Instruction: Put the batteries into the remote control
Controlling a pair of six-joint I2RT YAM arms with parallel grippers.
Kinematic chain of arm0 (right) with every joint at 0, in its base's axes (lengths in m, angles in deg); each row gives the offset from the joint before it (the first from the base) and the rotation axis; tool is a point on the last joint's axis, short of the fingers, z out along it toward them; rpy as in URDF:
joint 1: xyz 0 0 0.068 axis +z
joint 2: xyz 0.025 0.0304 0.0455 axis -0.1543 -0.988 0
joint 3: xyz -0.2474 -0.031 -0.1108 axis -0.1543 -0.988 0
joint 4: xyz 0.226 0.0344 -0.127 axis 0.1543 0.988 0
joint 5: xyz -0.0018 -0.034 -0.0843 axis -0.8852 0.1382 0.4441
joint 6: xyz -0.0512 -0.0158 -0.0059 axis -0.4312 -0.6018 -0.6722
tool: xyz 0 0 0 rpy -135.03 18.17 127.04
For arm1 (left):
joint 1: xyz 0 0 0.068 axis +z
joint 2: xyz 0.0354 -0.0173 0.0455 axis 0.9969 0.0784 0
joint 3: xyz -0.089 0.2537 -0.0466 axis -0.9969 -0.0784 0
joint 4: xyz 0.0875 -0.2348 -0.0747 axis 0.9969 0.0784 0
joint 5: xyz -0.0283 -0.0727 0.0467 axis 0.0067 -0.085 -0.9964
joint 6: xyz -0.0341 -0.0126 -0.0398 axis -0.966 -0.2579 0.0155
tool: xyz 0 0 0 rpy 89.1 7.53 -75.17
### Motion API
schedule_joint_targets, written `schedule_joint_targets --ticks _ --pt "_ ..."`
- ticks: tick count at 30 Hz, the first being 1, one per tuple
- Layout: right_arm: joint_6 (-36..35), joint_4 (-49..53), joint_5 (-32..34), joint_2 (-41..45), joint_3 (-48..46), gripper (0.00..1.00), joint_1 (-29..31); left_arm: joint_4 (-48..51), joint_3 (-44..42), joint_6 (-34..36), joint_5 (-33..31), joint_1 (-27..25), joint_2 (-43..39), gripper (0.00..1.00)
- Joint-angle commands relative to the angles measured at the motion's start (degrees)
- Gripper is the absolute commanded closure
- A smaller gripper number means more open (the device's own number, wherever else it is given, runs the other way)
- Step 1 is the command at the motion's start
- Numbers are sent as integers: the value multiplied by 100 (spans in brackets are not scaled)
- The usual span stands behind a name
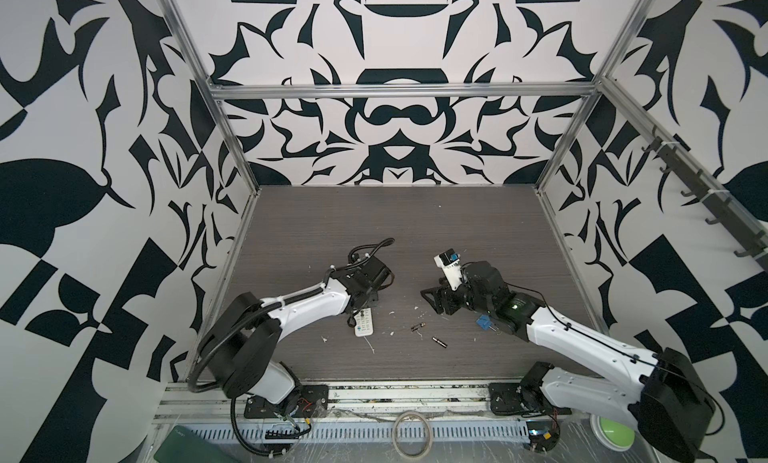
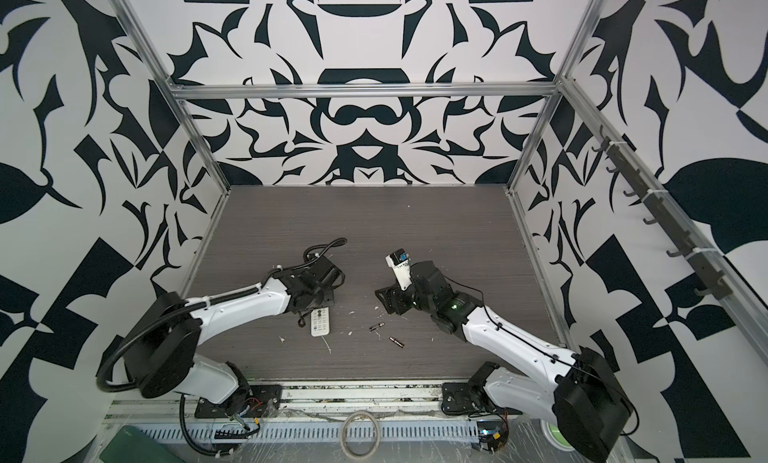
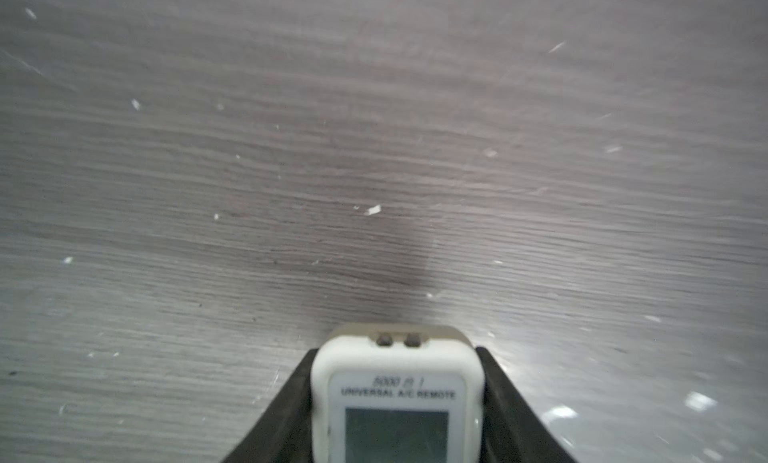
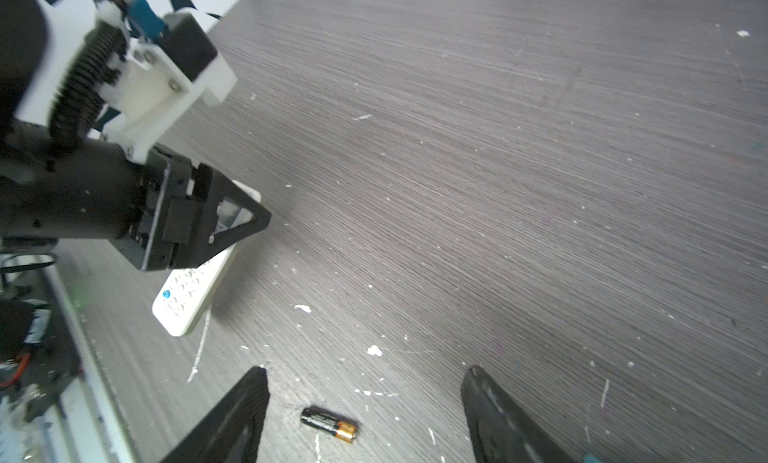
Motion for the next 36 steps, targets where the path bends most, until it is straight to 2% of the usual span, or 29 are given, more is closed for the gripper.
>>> schedule_joint_targets --ticks 1,5,13,17,25,36 --pt "203 -173 -463 141 103 22 20 -543 -280 146 51 -18 -751 71" --pt "517 -244 -1053 131 293 19 20 -1200 -584 370 343 -22 -1707 73" --pt "1656 -1605 -2313 180 177 9 21 -2585 -1040 874 1313 -20 -3062 79" --pt "2327 -2532 -2701 78 70 6 20 -2943 -1129 1046 1672 -22 -3296 79" --pt "2905 -3628 -3192 -205 66 2 20 -3871 -1265 1114 2573 -23 -3419 81" --pt "2706 -4079 -3699 -330 98 1 166 -4431 -1160 1021 3223 -18 -3418 82"
